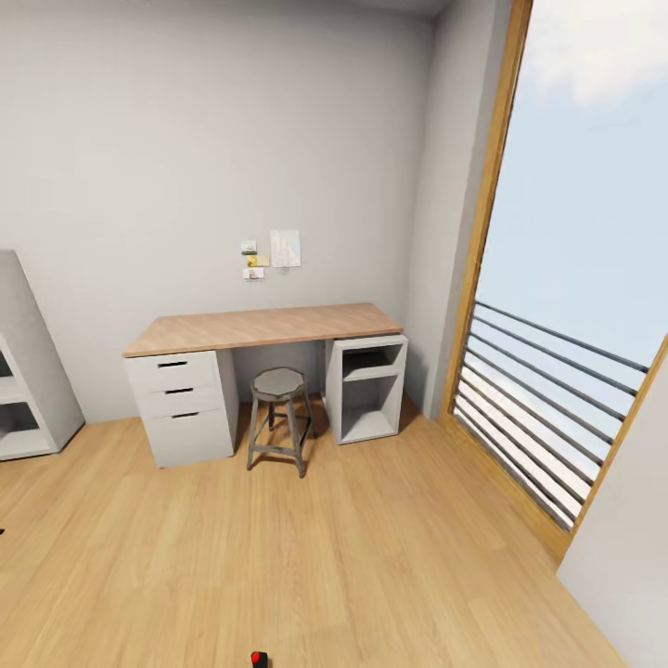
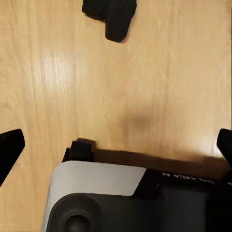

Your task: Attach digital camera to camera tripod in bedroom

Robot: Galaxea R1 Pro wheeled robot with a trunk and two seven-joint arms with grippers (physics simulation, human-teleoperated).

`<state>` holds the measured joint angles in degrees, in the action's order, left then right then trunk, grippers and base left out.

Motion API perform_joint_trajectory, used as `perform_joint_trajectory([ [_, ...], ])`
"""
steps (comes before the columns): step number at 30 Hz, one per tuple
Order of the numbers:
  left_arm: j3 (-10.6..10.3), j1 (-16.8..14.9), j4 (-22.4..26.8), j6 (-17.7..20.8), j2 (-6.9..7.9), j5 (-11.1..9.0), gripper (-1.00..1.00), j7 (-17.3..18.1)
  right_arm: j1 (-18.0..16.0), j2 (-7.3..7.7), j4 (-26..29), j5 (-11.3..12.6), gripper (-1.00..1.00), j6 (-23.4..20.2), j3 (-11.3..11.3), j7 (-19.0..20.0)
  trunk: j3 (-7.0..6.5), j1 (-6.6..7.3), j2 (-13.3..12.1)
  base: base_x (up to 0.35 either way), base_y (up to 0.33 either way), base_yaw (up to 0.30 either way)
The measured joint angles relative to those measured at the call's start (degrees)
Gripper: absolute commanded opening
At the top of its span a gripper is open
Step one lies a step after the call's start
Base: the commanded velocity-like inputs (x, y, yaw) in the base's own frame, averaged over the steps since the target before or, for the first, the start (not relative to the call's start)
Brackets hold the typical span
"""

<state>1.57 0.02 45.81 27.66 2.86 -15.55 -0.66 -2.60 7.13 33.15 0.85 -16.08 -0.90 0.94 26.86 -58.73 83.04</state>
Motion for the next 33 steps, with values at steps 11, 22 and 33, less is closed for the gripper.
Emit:
perform_joint_trajectory([
  [11,0.22,-17.66,7.44,13.82,-1.58,-0.65,1.00,-2.61,-15.59,2.04,7.39,2.01,1.00,-10.94,-1.09,0.17,-0.01,0.00,-0.01,0.000,0.000,0.000],
  [22,0.02,-29.64,5.39,13.73,-8.33,-1.56,1.00,-3.33,-25.49,1.86,10.13,2.12,1.00,-19.46,-4.15,2.81,-0.01,0.00,0.00,0.000,0.000,0.000],
  [33,-0.19,-30.27,8.65,11.21,-9.79,-1.53,1.00,-5.38,-25.92,1.09,22.12,2.12,1.00,-21.66,-5.19,3.75,0.00,0.00,0.00,0.000,0.000,0.000],
])
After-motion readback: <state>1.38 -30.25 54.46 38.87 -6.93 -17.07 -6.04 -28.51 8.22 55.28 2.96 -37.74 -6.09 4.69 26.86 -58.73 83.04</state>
